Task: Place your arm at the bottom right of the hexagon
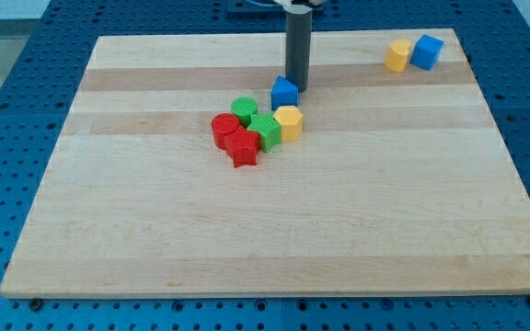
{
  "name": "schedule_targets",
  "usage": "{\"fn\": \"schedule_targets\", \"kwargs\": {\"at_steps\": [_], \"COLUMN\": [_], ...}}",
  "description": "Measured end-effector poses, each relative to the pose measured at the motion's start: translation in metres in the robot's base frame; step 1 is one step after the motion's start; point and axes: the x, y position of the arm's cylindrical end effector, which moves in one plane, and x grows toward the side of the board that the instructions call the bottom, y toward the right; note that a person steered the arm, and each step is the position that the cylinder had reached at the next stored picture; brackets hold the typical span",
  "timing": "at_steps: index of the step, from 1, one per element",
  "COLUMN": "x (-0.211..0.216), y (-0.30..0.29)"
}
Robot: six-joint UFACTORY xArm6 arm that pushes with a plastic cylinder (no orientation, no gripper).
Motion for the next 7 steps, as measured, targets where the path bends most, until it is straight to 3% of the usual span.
{"fn": "schedule_targets", "kwargs": {"at_steps": [5, 7], "x": [0.022, 0.059], "y": [0.026, 0.037]}}
